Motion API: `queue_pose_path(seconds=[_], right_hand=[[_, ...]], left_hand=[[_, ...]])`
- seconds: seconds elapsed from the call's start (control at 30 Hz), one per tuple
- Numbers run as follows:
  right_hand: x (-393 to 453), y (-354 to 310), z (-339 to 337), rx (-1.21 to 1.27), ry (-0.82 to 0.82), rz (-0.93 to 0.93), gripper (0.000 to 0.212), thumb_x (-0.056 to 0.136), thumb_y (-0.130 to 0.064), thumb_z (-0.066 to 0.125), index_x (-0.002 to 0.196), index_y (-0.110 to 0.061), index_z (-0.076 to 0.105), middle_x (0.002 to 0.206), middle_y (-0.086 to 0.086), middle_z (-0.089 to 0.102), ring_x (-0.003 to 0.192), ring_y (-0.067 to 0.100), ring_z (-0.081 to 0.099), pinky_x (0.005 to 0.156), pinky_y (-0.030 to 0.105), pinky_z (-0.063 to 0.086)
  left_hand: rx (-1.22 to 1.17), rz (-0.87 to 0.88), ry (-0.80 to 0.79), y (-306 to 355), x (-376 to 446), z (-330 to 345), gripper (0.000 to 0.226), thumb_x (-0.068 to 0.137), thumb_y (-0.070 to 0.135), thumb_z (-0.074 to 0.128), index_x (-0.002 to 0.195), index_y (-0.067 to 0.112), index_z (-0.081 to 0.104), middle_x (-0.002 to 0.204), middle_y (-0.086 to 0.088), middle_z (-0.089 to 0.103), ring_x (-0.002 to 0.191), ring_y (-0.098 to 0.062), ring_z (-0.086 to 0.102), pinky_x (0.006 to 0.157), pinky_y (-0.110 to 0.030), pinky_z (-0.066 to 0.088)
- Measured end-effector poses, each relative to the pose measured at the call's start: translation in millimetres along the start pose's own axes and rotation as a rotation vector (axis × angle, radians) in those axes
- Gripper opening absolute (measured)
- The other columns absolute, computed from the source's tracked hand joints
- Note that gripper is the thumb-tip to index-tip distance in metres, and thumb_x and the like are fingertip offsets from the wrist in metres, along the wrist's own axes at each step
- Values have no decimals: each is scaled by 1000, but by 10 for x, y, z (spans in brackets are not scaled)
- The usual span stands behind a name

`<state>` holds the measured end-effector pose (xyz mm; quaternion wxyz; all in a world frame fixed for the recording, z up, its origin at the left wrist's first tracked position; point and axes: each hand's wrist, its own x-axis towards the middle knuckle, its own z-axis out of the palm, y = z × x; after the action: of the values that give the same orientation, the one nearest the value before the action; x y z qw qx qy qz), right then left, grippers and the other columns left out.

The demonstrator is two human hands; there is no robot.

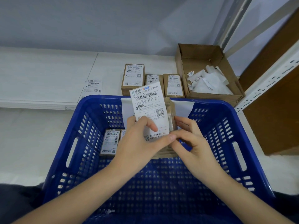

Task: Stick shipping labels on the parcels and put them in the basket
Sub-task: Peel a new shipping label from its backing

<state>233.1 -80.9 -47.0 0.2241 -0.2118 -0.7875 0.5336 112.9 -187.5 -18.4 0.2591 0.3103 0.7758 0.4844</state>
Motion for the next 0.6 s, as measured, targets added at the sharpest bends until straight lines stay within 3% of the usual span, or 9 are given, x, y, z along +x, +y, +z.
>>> queue_pose_path(seconds=[0.1, 0.17, 0.3, 0.43, 0.53, 0.6], right_hand=[[5, -20, -4, -4, -9, 3, 18, 83, -45, 60, 96, -38, 70, 134, -9, 44, 130, -4, 37, 105, 15, 35], [0, -25, -19, 17, -12, 22, 9, 86, -40, 65, 92, -36, 71, 134, -7, 44, 130, -3, 37, 108, 23, 36], [-3, -10, -38, 27, 0, 36, 13, 88, -20, 65, 87, -31, 72, 132, -8, 43, 130, -1, 38, 109, 39, 39], [4, -10, -32, 17, 15, 51, 12, 81, -38, 60, 84, -32, 70, 131, -13, 43, 130, -3, 37, 107, 40, 40], [6, -28, -33, 26, 21, 73, 8, 82, -31, 60, 82, -32, 68, 129, -12, 42, 128, -6, 38, 105, 39, 42], [2, -41, -35, 35, 17, 65, 5, 82, -35, 61, 84, -34, 65, 127, -13, 43, 129, -5, 37, 103, 38, 44]], left_hand=[[-6, -4, -10, -3, 11, -23, 33, 66, 44, 77, 83, 25, 56, 117, 21, 42, 120, 2, 39, 76, 9, 28], [-32, -8, -17, 8, 16, -42, 26, 70, 39, 77, 82, 26, 59, 117, 22, 43, 121, 2, 40, 81, 7, 29], [-40, 10, -30, 35, 34, -68, 13, 73, 35, 74, 80, 28, 66, 118, 20, 47, 121, -1, 44, 91, -2, 32], [-32, 9, -52, 41, 50, -95, 7, 82, 23, 72, 80, 28, 68, 118, 16, 49, 123, -5, 46, 86, 5, 30], [-3, 29, -45, 26, 67, -104, 14, 84, 19, 70, 78, 32, 67, 121, 13, 50, 123, -6, 47, 92, -1, 33], [8, 45, -40, 26, 67, -105, 16, 84, 19, 70, 76, 33, 66, 120, 15, 51, 123, -6, 47, 94, -4, 33]])
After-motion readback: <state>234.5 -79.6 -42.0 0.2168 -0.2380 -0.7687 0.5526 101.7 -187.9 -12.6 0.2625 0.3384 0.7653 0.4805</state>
